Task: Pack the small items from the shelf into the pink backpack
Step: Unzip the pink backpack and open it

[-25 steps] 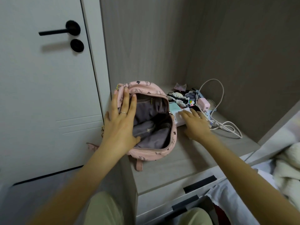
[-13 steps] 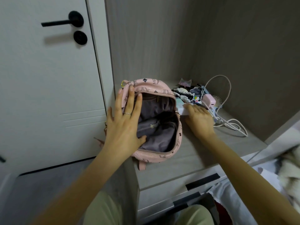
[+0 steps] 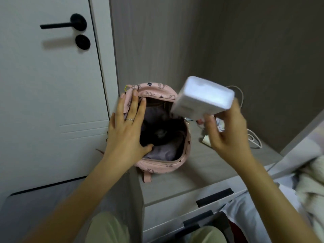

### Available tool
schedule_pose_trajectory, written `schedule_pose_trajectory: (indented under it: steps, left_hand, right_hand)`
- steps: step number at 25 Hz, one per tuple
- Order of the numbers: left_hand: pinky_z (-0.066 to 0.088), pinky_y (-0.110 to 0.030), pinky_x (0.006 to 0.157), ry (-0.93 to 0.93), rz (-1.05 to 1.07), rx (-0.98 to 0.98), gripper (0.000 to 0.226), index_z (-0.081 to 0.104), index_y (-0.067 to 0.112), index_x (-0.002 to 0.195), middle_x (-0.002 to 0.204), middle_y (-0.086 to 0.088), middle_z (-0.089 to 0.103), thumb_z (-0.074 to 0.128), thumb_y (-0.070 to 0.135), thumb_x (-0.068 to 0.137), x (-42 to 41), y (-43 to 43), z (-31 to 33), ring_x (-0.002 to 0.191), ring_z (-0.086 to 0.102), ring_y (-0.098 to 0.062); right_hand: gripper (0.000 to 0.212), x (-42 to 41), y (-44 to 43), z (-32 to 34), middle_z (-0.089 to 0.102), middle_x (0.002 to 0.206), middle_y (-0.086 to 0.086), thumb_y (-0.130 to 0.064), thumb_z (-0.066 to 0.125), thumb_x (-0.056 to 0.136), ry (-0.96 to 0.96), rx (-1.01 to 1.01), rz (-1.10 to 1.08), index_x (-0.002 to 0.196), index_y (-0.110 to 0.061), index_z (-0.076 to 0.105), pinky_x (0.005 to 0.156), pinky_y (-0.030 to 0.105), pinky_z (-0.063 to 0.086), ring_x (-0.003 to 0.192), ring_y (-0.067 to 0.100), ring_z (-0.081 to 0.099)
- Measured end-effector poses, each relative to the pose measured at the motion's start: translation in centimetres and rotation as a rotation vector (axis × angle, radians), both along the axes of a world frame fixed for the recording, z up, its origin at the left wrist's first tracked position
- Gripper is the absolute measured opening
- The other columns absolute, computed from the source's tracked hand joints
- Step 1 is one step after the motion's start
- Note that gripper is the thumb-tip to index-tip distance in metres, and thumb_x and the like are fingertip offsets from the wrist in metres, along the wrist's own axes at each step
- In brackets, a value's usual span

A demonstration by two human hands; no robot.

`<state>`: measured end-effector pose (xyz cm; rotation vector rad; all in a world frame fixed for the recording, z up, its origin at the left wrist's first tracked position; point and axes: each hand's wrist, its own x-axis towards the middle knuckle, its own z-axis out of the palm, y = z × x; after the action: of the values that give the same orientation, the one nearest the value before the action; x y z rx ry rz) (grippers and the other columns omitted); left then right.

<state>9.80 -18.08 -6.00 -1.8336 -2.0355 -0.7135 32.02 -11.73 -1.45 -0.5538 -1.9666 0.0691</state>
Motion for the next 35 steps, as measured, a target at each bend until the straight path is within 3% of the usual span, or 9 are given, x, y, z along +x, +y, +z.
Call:
schedule_pose_trajectory:
  steps: [4,8,13,18,20,25,30,32,35]
  left_hand:
    - [0.029,-0.046,0.11,-0.092,-0.083,0.064,0.12,0.008,0.016,0.15,0.158,0.0,-0.003,0.081,0.04,0.058,-0.2,0.1,-0.1,0.142,-0.019,-0.015]
    - [0.024,-0.031,0.104,-0.116,-0.209,0.092,0.109,0.009,0.018,0.15,0.157,0.006,-0.007,0.071,0.047,0.065,-0.9,-0.2,-0.3,0.144,-0.016,-0.015]
    - [0.0,-0.014,0.109,-0.212,-0.312,-0.005,0.121,0.005,0.02,0.15,0.157,0.009,-0.017,0.082,0.037,0.059,-2.5,-0.1,-0.2,0.142,-0.022,-0.01]
    - [-0.008,-0.006,0.107,-0.232,-0.356,-0.024,0.122,-0.002,0.027,0.148,0.156,0.009,-0.02,0.084,0.031,0.062,-2.9,0.0,-0.2,0.139,-0.027,-0.006]
    - [0.007,-0.016,0.108,-0.179,-0.291,-0.021,0.122,-0.005,0.03,0.147,0.154,0.013,-0.024,0.084,0.023,0.064,-2.4,-0.1,-0.5,0.138,-0.029,-0.005]
    - [0.041,-0.029,0.093,-0.145,-0.163,-0.035,0.12,-0.003,0.028,0.149,0.149,0.018,-0.033,0.081,0.009,0.065,-1.2,-0.2,-0.3,0.138,-0.031,-0.008]
    - [0.032,-0.028,0.097,-0.264,-0.097,0.199,0.103,0.025,0.037,0.144,0.154,-0.004,-0.013,0.062,-0.019,0.065,-0.7,0.0,-0.9,0.144,0.001,-0.028]
    - [0.045,-0.029,0.094,-0.358,-0.125,0.162,0.104,0.023,0.04,0.142,0.155,-0.009,0.001,0.057,-0.022,0.066,-0.8,0.2,-0.5,0.138,0.026,-0.029]
    - [0.054,-0.039,0.071,-0.352,-0.094,0.139,0.105,0.021,0.037,0.145,0.141,-0.011,0.02,0.053,-0.023,0.065,-0.8,0.6,0.3,0.091,0.054,-0.027]
  right_hand:
    - [0.037,-1.8,-0.3,-1.2,0.056,0.126,-0.009,-0.019,0.051,0.09,-0.37,-0.056,0.014,0.128,-0.02,0.047,0.082,0.033,0.051,0.107,0.012,0.058]
    - [0.035,-4.7,-0.1,-3.4,0.069,0.107,-0.001,-0.008,0.066,0.077,-0.659,0.278,-0.11,0.112,-0.014,0.065,0.077,0.029,0.051,0.096,0.019,0.067]
    - [0.027,-5.5,-0.4,-4.0,0.072,0.103,-0.008,-0.022,0.057,0.085,-0.607,0.069,-0.115,0.109,-0.021,0.069,0.057,0.024,0.051,0.087,0.014,0.069]
    - [0.038,-2.3,-0.2,-5.2,0.07,0.108,-0.001,-0.028,0.035,0.096,-0.548,-0.164,-0.1,0.113,-0.017,0.067,0.091,0.033,0.046,0.1,0.02,0.062]
    - [0.048,-2.4,-0.6,-5.4,0.062,0.126,-0.001,-0.028,0.027,0.092,-0.676,-0.145,-0.186,0.124,-0.017,0.06,0.1,0.028,0.033,0.113,0.019,0.055]
    - [0.072,-4.0,-1.0,-4.1,0.044,0.144,-0.004,-0.038,0.009,0.078,-0.947,-0.112,-0.285,0.146,-0.024,0.032,0.098,0.026,0.019,0.118,0.018,0.043]
    - [0.065,-4.6,-1.0,-4.5,0.033,0.151,-0.008,-0.036,0.022,0.081,-1.0,-0.14,-0.27,0.145,-0.03,0.031,0.101,0.03,0.02,0.122,0.016,0.037]
    - [0.065,-4.7,-0.6,-4.2,0.039,0.146,-0.01,-0.037,0.025,0.078,-1.006,-0.135,-0.264,0.142,-0.03,0.036,0.098,0.029,0.019,0.118,0.015,0.039]
    - [0.067,-5.5,-0.3,-3.9,0.044,0.136,-0.007,-0.038,0.03,0.075,-1.018,-0.124,-0.266,0.14,-0.026,0.038,0.097,0.029,0.02,0.117,0.017,0.039]
